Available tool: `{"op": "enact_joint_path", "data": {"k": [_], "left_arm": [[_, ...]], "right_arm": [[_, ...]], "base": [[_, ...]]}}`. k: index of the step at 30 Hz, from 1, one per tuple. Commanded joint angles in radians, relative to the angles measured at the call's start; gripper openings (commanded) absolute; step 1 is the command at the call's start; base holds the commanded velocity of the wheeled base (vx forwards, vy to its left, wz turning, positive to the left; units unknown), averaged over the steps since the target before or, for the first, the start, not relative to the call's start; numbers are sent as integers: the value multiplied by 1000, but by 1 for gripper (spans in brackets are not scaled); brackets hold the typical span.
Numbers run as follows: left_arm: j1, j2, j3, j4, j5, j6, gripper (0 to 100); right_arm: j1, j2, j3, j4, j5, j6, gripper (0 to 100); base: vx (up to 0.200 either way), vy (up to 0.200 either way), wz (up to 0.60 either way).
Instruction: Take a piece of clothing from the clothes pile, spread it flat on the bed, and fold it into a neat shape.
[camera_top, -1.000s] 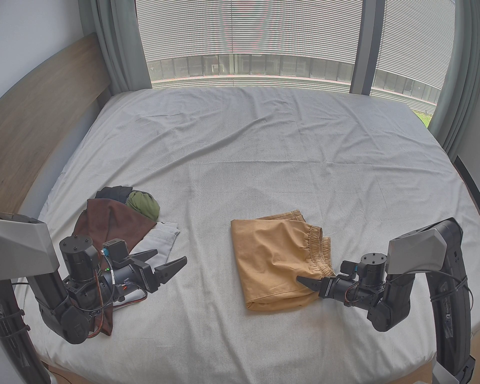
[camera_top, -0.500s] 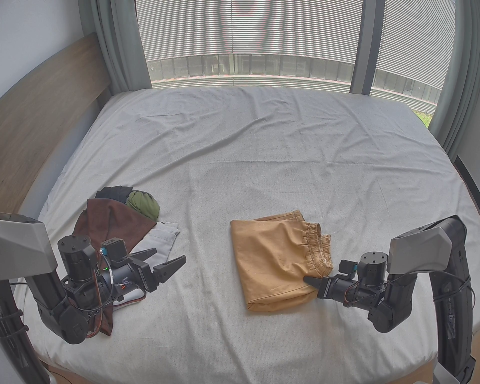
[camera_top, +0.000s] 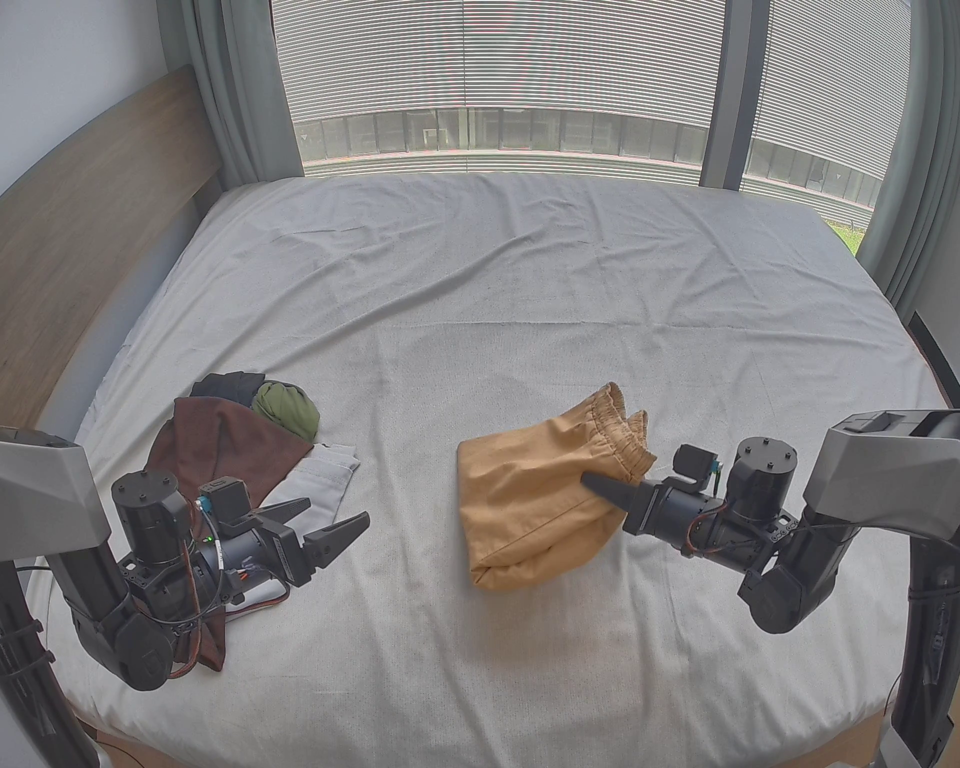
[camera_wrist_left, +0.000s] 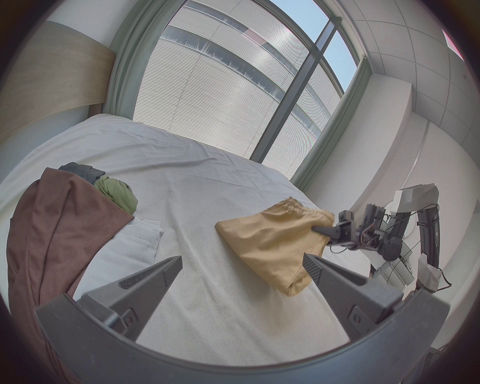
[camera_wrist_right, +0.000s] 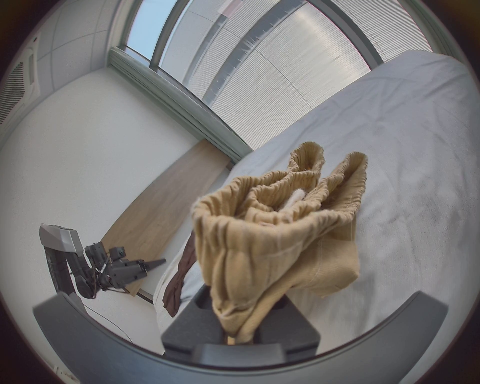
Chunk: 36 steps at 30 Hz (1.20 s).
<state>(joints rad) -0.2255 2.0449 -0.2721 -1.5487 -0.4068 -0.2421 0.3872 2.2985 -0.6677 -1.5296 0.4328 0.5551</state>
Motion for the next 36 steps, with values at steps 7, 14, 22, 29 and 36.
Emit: {"op": "enact_joint_path", "data": {"k": [7, 14, 22, 29, 36], "left_arm": [[0, 0, 5, -1, 0, 0, 100], [2, 1, 5, -1, 0, -2, 100], [0, 1, 7, -1, 0, -3, 100], [0, 0, 10, -1, 0, -3, 100], [-1, 0, 13, -1, 0, -3, 100]], "right_arm": [[9, -93, -130, 108, 1, 0, 0], [9, -106, -283, 256, 1, 0, 0], [1, -99, -474, 410, 0, 2, 0], [-5, -64, -653, 540, 0, 2, 0], [-10, -1, -820, 648, -2, 3, 0]], "base": [[0, 0, 0], [0, 0, 0], [0, 0, 0], [0, 0, 0], [0, 0, 0]]}}
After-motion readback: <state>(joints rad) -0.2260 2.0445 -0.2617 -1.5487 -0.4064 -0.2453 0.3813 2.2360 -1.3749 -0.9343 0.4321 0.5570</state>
